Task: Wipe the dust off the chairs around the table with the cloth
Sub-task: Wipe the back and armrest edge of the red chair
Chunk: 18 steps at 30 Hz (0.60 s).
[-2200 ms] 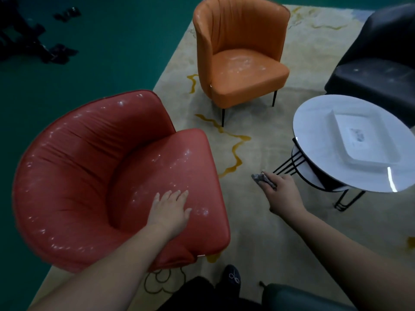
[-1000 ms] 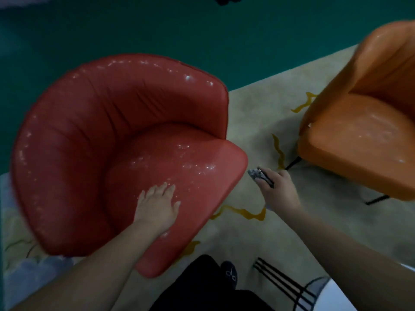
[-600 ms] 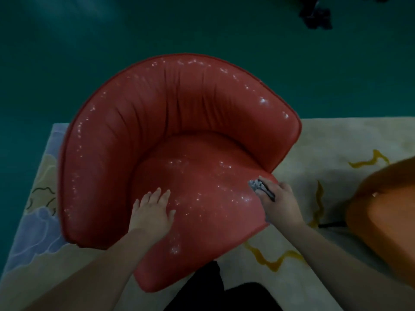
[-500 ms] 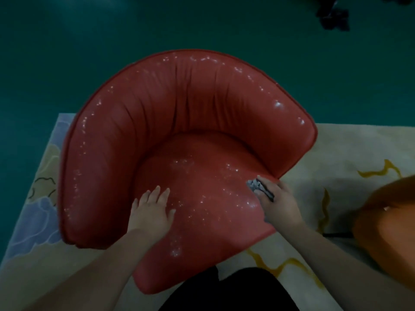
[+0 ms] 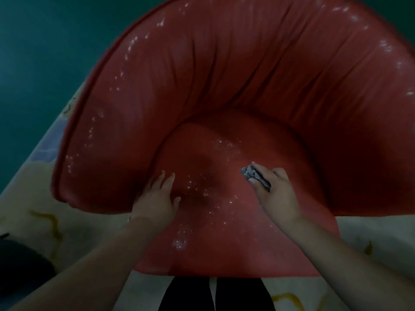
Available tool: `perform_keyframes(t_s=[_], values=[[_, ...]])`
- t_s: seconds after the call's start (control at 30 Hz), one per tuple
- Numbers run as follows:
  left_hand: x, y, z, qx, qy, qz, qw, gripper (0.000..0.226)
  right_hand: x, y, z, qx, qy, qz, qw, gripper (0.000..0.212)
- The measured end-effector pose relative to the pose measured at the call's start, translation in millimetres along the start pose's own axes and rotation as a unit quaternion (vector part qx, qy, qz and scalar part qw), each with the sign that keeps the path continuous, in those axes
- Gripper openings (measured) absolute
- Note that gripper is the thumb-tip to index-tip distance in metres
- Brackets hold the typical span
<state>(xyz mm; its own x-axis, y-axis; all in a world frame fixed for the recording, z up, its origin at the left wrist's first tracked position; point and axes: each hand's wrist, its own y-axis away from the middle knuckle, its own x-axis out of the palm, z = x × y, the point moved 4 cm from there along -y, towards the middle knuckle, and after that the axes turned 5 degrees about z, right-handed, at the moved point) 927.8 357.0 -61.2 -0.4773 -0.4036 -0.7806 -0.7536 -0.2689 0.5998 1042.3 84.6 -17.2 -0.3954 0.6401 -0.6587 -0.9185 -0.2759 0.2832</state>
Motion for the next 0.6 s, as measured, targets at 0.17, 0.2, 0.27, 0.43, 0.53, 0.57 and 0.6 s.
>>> perform_keyframes(t_s=[0.17, 0.2, 0.27, 0.43, 0.53, 0.57, 0.6], values=[[43.4, -21.6, 9.6, -0.038, 0.015, -0.038, 0.998, 0.070, 59.2, -44.8, -14.7, -0.055, -0.011, 0.060, 0.997, 0.045], [51.5, -24.5, 12.0, -0.047, 0.018, -0.040, 0.998, 0.070, 70.9, -51.7, -17.0, -0.063, -0.011, 0.071, 0.995, 0.045], [66.5, -29.4, 16.2, -0.063, 0.032, -0.040, 0.997, 0.070, 91.8, -63.1, -20.9, -0.081, -0.011, 0.091, 0.993, 0.044], [98.0, -31.8, 22.4, -0.092, 0.035, -0.093, 0.991, 0.071, 132.1, -84.0, -26.8, -0.163, 0.042, 0.111, 0.980, 0.046], [119.5, -29.2, 28.0, -0.088, 0.039, -0.116, 0.989, 0.071, 155.0, -97.0, -20.3, -0.231, 0.094, 0.075, 0.966, 0.045], [127.0, -28.2, 30.6, -0.086, 0.051, -0.117, 0.988, 0.071, 164.9, -102.0, -18.4, -0.246, 0.124, 0.061, 0.959, 0.045], [134.3, -26.8, 32.7, -0.083, 0.063, -0.118, 0.988, 0.070, 176.0, -106.4, -17.5, -0.250, 0.159, 0.051, 0.954, 0.045]])
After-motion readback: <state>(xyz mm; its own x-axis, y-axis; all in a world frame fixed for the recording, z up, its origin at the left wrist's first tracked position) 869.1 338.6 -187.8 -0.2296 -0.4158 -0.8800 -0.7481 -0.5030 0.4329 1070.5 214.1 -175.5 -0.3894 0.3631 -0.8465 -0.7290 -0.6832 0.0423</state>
